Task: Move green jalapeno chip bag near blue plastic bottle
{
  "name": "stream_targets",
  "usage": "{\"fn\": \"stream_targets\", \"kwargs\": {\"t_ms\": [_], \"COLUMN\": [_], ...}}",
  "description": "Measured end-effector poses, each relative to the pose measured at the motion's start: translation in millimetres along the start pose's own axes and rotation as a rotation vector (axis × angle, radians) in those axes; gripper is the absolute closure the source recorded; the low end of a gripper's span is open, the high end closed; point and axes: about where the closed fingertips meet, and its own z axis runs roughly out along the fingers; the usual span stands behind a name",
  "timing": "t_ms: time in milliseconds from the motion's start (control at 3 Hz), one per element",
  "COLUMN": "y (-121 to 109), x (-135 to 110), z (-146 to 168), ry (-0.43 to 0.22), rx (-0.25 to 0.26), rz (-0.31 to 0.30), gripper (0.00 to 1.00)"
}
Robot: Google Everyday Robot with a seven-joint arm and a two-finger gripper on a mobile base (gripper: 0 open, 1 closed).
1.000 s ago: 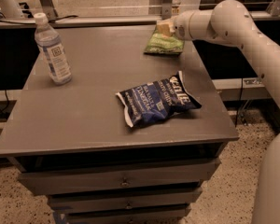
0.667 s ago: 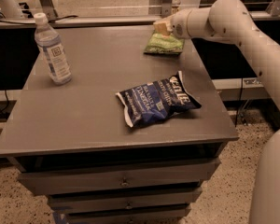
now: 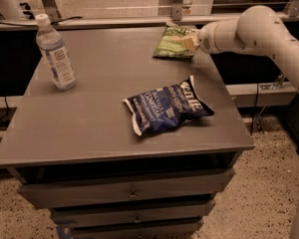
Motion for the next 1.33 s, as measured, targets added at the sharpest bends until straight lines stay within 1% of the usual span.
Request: {"fn": "stream_targets", "kwargs": {"t_ms": [333,667,1000,1333], "y": [-4.9,-13.3,-15.9,-15.0], "x": [27.3,41.2,42.1,38.7], "z": [-10.0,-16.9,-12.0,-0.5], "ry": [0.038,0.049,0.042,0.031], "rx": [0.020,0.026,0.022,0.009], "rz": [0.021,0.005,0.005,0.006], "gripper": [0.15,0.00,0.00,0.00]}}
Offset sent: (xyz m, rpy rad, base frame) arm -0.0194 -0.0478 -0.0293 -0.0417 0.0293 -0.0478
